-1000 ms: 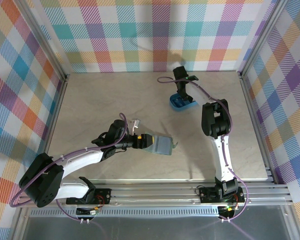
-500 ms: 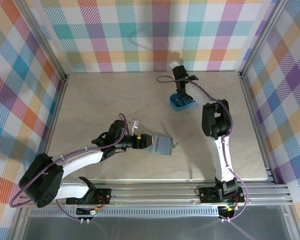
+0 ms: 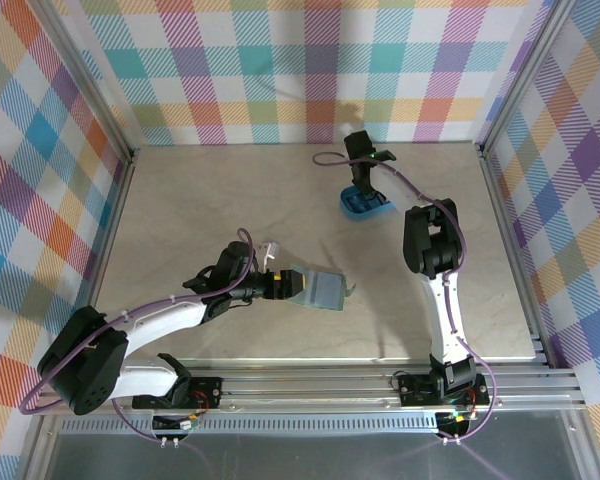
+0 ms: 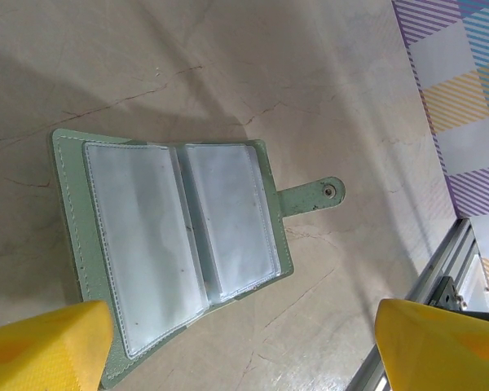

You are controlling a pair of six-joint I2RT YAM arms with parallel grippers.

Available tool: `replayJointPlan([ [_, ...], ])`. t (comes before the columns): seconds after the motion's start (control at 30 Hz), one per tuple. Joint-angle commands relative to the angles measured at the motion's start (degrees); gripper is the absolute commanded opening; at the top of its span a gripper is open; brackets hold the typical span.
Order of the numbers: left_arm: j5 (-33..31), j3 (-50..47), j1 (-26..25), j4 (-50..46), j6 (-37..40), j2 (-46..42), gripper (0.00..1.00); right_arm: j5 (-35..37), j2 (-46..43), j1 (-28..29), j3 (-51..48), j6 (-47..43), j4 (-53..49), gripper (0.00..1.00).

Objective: Put the credit cards into the card holder

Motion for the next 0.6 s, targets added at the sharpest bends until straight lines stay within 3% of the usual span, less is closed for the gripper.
replayJointPlan([
  [0.0,0.7,-0.5,0.6,-0.4,-0.5,0.5,0.84,0.8,-3.0,0.0,-0.6,-1.2,0.7,0.32],
  [0.57,-0.9,-1.8,0.6,-0.2,-0.8,-0.7,0.81,-1.9,-4.3,0.7,-0.1,0.5,-1.5,0.14],
])
